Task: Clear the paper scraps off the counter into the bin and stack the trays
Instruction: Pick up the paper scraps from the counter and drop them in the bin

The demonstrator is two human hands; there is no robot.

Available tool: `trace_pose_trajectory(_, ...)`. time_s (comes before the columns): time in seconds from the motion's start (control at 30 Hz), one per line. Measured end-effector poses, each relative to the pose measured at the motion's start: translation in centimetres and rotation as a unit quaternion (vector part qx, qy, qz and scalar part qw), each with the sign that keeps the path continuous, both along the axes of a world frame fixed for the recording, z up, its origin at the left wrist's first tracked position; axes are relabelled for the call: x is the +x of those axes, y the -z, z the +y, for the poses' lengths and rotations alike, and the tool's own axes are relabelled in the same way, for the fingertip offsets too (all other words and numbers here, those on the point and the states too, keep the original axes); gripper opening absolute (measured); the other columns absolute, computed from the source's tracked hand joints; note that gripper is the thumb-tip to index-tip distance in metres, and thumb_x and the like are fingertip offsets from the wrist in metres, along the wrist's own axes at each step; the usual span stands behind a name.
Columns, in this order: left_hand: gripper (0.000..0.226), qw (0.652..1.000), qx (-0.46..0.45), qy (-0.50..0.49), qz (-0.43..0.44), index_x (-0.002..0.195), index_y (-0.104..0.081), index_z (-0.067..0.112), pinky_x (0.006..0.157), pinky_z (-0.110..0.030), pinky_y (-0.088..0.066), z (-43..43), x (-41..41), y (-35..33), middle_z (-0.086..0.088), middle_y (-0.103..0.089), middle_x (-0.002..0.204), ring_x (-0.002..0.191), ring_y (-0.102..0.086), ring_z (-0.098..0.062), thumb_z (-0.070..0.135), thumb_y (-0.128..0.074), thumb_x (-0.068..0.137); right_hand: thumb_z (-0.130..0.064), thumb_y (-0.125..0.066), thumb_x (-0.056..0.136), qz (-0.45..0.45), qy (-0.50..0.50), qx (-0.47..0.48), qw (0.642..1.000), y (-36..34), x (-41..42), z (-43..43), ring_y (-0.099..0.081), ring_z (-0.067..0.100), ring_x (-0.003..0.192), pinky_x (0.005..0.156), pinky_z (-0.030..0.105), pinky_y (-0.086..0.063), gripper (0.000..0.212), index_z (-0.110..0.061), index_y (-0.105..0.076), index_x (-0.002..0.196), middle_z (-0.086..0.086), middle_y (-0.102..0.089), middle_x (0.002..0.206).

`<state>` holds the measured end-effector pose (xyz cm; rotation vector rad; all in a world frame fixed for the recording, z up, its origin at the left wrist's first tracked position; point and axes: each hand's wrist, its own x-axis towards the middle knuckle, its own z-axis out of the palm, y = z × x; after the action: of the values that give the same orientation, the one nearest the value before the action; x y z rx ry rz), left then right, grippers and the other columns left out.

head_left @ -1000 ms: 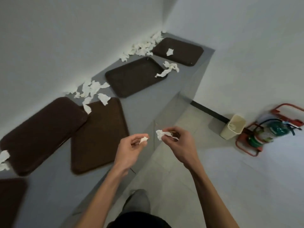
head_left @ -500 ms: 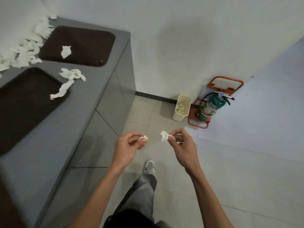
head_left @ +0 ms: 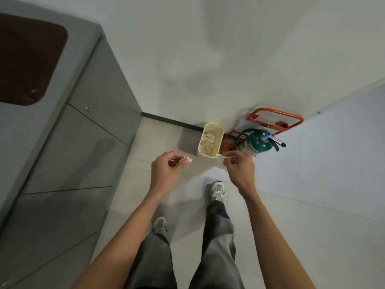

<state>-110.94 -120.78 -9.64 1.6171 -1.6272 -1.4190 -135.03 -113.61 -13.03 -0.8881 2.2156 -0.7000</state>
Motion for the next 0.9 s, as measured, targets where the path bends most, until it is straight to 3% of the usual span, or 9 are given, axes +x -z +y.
trace_pose_trajectory(0.1,0.006,1.0,0.003,-0.011,-0.027,0.09,-0.08,0.03,0.077,-0.016,-0.055,-3.8,-5.5,5.5,0.017,-0.076,0.087,0.083,-0.07,0.002,0.03,-0.084,0.085,-0.051,-0.066,0.082,-0.002,-0.052,0.035,0.998,10.5,-6.4,-4.8,-0.07,0.017,0.096,0.076,0.043,-0.064,0.023,-0.038,-0.075,0.099,-0.016,-0.073,0.096)
trace_pose_trajectory(0.2,0.008,0.997,0.02,-0.044,-0.057,0.086,-0.079,0.029,0.076,-0.017,-0.055,-6.7,-10.7,12.8,0.016,-0.076,0.083,0.078,-0.07,0.002,0.025,-0.085,0.083,-0.066,-0.074,0.078,0.025,-0.091,0.074,0.993,17.4,-10.6,-9.6,-0.07,0.01,0.083,0.076,0.035,-0.063,0.033,-0.037,-0.073,0.093,-0.009,-0.073,0.095)
trace_pose_trajectory(0.27,0.01,0.995,0.023,-0.064,-0.07,0.083,-0.078,0.025,0.076,-0.024,-0.059,-7.9,-14.0,18.4,0.012,-0.076,0.08,0.072,-0.071,0.001,0.018,-0.085,0.081,-0.047,-0.081,0.081,0.036,-0.133,0.116,0.984,20.8,-12.6,-12.3,-0.059,0.008,0.088,0.085,0.026,-0.055,0.021,-0.034,-0.074,0.095,0.0,-0.066,0.11)
trace_pose_trajectory(0.33,0.013,0.993,0.033,-0.073,-0.087,0.08,-0.077,0.022,0.077,-0.03,-0.06,-9.0,-16.9,24.1,0.01,-0.075,0.079,0.068,-0.071,-0.001,0.011,-0.084,0.079,-0.026,-0.08,0.086,0.042,-0.188,0.15,0.97,24.6,-14.4,-14.6,-0.055,0.018,0.098,0.09,0.024,-0.046,0.016,-0.027,-0.076,0.101,0.007,-0.057,0.121)
trace_pose_trajectory(0.43,0.015,0.987,0.067,-0.071,-0.126,0.079,-0.075,0.024,0.078,-0.035,-0.061,-10.2,-20.8,32.0,0.009,-0.073,0.079,0.067,-0.072,-0.006,0.01,-0.082,0.079,-0.015,-0.073,0.092,0.054,-0.28,0.172,0.943,31.4,-16.3,-17.4,-0.06,0.032,0.109,0.091,0.03,-0.048,0.016,-0.019,-0.075,0.108,0.014,-0.055,0.129)
trace_pose_trajectory(0.57,0.014,0.969,0.075,-0.022,-0.233,0.082,-0.074,0.029,0.075,-0.037,-0.06,-11.1,-25.2,40.8,0.003,-0.073,0.09,0.081,-0.072,-0.023,0.016,-0.071,0.084,-0.018,-0.064,0.099,0.084,-0.362,0.176,0.912,40.0,-17.7,-19.6,-0.064,0.038,0.106,0.09,0.045,-0.058,0.016,-0.022,-0.069,0.113,0.012,-0.056,0.129)
trace_pose_trajectory(0.63,0.02,0.958,0.091,0.005,-0.274,0.087,-0.075,0.028,0.078,-0.04,-0.06,-11.5,-26.5,44.7,-0.004,-0.072,0.099,0.089,-0.071,-0.032,0.014,-0.062,0.089,-0.019,-0.058,0.101,0.1,-0.377,0.169,0.905,43.3,-17.7,-20.6,-0.065,0.037,0.103,0.086,0.045,-0.059,0.018,-0.025,-0.066,0.116,0.01,-0.058,0.129)
trace_pose_trajectory(0.8,0.028,0.944,0.152,0.112,-0.272,0.116,-0.073,0.019,0.091,-0.036,-0.054,-11.8,-27.5,50.2,-0.014,-0.068,0.122,0.111,-0.066,-0.038,0.012,-0.062,0.092,-0.031,-0.041,0.107,0.101,-0.42,0.182,0.883,48.4,-17.2,-22.0,-0.062,0.032,0.114,0.085,0.04,-0.046,0.029,-0.04,-0.053,0.131,0.005,-0.056,0.139)
trace_pose_trajectory(0.9,0.033,0.947,0.125,0.132,-0.265,0.124,-0.07,0.016,0.091,-0.038,-0.055,-11.8,-26.9,48.4,-0.014,-0.069,0.123,0.113,-0.066,-0.037,0.014,-0.06,0.093,-0.033,-0.046,0.106,0.1,-0.419,0.188,0.883,48.2,-16.7,-21.8,-0.064,0.032,0.117,0.083,0.045,-0.053,0.034,-0.047,-0.041,0.137,0.005,-0.058,0.14)
